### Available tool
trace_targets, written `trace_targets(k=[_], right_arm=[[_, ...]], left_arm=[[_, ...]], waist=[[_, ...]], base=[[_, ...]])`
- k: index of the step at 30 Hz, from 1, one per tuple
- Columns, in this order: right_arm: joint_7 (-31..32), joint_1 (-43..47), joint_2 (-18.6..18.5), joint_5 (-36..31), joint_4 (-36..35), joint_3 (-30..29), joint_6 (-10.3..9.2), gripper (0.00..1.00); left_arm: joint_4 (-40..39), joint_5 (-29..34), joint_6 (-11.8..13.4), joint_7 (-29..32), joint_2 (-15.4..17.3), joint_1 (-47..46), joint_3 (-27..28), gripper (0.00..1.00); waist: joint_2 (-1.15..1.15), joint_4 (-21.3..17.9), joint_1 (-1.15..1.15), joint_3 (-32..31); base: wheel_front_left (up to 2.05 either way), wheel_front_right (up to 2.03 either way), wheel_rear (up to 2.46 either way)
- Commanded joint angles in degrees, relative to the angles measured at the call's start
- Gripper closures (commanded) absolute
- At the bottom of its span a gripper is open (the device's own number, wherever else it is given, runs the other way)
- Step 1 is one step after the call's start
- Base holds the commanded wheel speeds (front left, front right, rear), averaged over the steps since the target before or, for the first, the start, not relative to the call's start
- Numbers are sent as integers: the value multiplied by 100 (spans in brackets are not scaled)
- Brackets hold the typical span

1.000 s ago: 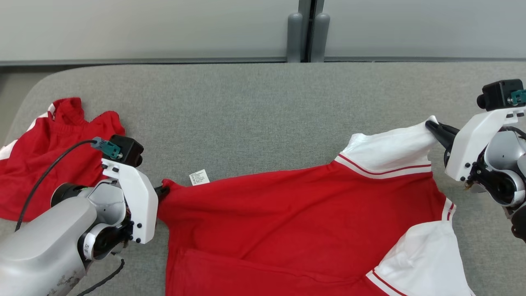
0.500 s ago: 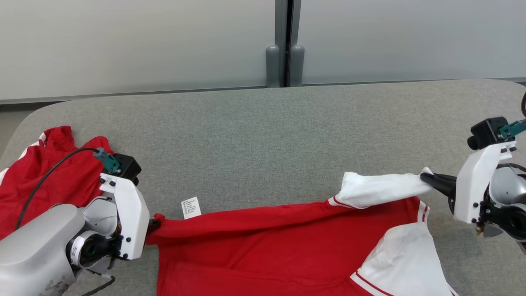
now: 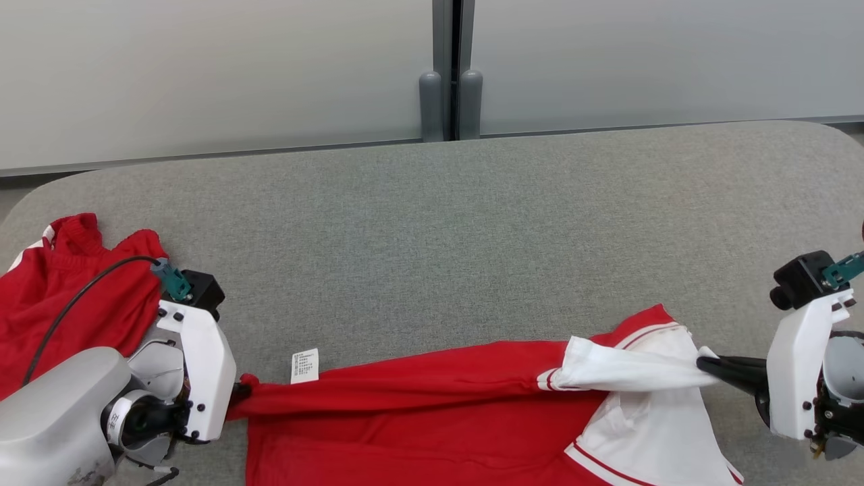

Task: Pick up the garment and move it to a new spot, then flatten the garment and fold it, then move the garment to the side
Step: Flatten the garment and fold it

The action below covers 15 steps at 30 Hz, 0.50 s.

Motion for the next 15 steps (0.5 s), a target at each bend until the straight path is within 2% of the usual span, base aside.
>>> trace_targets(k=[1,5,6,10,11,12,13,14,15], right_arm=[[88,125,-20,-56,-69,-63,1,100],[300,366,91,-215,-234,-263,2,99],[362,430,120,-252,-245,-310,1,91],[620,672,237,-403,-331,-520,1,87],[707,732,267,-443,-350,-566,2,82],[782,786,294,-483,-371,-609,1,61],[852,828,332,-526,-388,-657,1,14],[852,828,332,-526,-388,-657,1,14],[918,874,375,-548,-399,-705,2,0]], left_arm=[[23,-73,-12,37,36,87,-4,100],[-27,-166,-9,142,133,170,-23,100],[-47,-180,-7,180,157,201,-28,100],[-110,-253,28,234,202,243,-21,100],[-114,-266,38,236,204,261,-23,100],[-115,-284,48,248,198,291,-26,100],[-119,-291,69,245,190,314,-26,60],[-119,-291,69,245,190,314,-26,60],[-117,-322,81,248,180,339,-15,7]], waist=[[0,-24,0,9],[0,-73,0,35],[0,-74,0,40],[0,-60,0,48],[0,-56,0,50],[0,-54,0,50],[0,-52,0,51],[0,-52,0,51],[0,-49,0,51]], base=[[0,0,0],[0,0,0],[0,0,0],[0,0,0],[0,0,0],[0,0,0],[0,0,0],[0,0,0],[0,0,0]])
